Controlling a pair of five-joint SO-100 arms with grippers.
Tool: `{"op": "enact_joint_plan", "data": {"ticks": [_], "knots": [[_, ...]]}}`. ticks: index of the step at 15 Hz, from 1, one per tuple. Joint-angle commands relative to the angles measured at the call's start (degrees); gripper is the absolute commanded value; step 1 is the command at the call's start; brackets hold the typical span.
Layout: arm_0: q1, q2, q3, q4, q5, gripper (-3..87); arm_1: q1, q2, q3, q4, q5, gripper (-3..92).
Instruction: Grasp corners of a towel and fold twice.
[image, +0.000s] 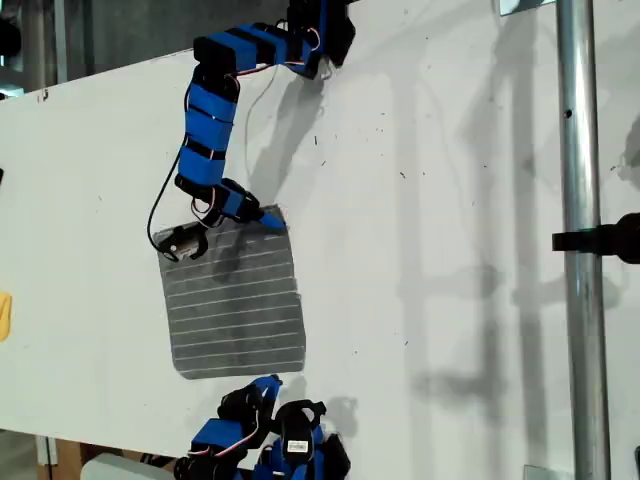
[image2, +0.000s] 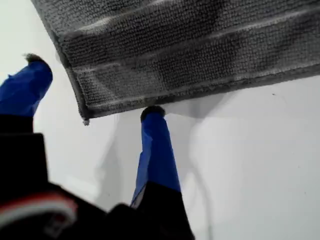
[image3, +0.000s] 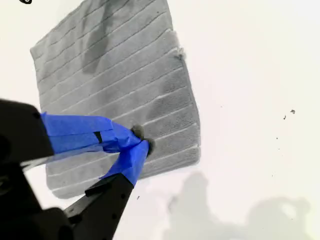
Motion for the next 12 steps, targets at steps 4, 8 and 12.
{"op": "enact_joint_plan", "data": {"ticks": [4,8,12], "knots": [[0.09,0.70,0.09,0.26,-0.88,-2.9,1.32,-3.16,-2.99,-4.57,-1.14,27.9],[-0.26,0.70,1.93,-0.26,-2.02,-2.9,0.53,-4.39,-4.04,-4.92,0.35,-0.2],[-1.76,-0.79,2.46,-0.70,-0.18,-2.9,0.00,-4.31,-4.57,-5.01,0.88,-0.2]]}}
